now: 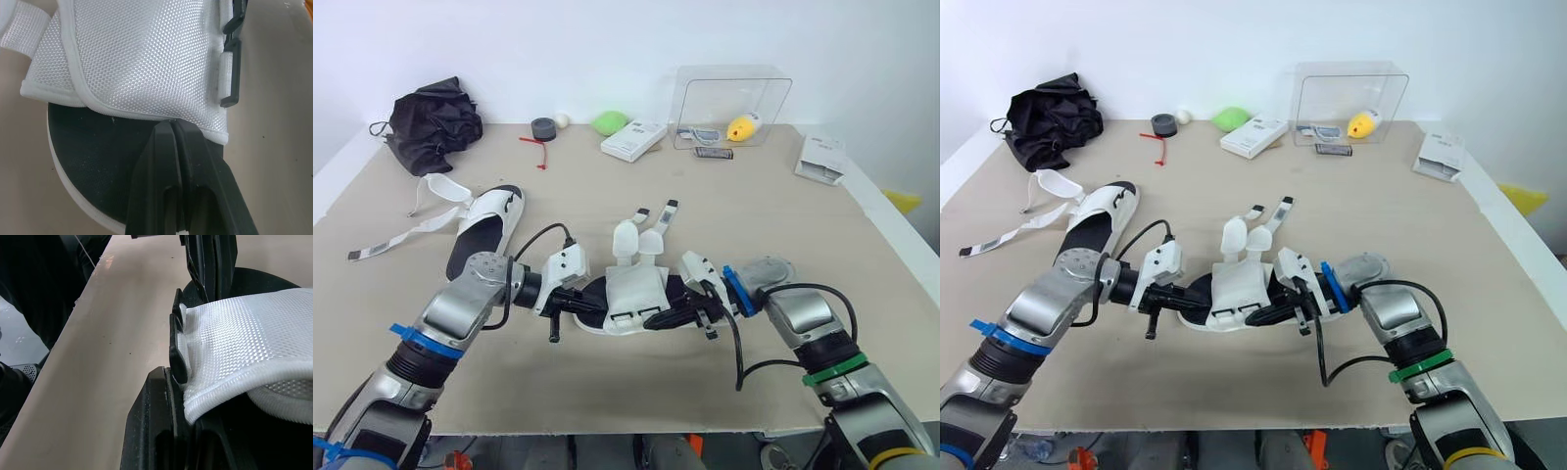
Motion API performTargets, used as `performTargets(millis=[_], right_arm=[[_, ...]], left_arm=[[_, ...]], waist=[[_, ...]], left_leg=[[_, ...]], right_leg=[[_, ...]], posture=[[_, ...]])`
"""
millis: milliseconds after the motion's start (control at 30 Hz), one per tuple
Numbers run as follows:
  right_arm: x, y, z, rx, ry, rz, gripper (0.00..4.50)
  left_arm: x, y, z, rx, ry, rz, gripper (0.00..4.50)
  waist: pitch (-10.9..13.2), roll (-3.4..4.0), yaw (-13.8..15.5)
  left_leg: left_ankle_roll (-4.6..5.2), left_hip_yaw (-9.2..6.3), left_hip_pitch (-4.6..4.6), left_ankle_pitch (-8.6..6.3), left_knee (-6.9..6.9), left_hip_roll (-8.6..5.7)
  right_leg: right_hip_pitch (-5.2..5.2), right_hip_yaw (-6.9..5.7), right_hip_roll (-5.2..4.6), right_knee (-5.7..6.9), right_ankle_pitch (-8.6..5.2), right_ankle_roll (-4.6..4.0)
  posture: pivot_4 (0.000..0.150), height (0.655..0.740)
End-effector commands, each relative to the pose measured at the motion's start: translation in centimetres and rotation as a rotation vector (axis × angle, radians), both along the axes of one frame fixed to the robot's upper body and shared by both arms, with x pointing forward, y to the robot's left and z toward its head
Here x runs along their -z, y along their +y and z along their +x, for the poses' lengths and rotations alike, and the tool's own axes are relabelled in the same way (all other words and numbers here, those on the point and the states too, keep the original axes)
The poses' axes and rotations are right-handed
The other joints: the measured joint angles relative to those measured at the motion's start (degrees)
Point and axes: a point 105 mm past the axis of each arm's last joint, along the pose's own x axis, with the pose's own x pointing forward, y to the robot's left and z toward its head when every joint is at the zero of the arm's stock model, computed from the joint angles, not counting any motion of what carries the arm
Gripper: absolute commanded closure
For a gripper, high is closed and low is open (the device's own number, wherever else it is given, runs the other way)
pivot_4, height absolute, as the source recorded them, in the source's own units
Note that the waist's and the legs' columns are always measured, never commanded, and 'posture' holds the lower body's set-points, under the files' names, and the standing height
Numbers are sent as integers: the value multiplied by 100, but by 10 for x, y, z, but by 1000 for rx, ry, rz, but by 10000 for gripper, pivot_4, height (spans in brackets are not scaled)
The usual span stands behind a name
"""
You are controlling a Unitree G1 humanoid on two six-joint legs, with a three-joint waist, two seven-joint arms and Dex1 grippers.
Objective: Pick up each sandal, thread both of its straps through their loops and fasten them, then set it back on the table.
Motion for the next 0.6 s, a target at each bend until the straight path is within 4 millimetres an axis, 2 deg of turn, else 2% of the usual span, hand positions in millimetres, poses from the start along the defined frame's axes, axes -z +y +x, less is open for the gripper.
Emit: performTargets(millis=[33,167,300,433,600], right_arm=[[-9,4,4,-2,-37,20,45000],[-10,3,2,-4,-35,21,45000],[-10,2,2,-2,-35,18,45000],[-11,1,2,2,-38,18,45000],[-13,0,4,13,-44,18,45000]], left_arm=[[-9,1,17,-61,-60,-92,43802],[-23,-2,16,-32,-46,-202,43802],[-26,3,17,-7,-31,-217,43802],[-20,7,17,17,-18,-178,43802],[4,7,7,39,12,-93,43802]], waist=[[0,0,2],[1,0,2],[1,0,1],[1,0,-3],[1,0,-3]], left_leg=[[-3,0,-1,10,-1,2],[-15,5,-8,25,0,1],[-16,9,-13,25,-6,-1],[-17,13,-13,25,-19,-5],[-17,14,-13,25,-24,-5]], right_leg=[[-1,-1,1,0,7,3],[-9,3,1,0,19,10],[-17,9,0,0,17,14],[-24,14,0,-1,17,12],[-26,17,-1,-1,16,11]], posture=[[1500,7400],[1500,7400],[1500,7400],[1500,7400],[1500,7400]])
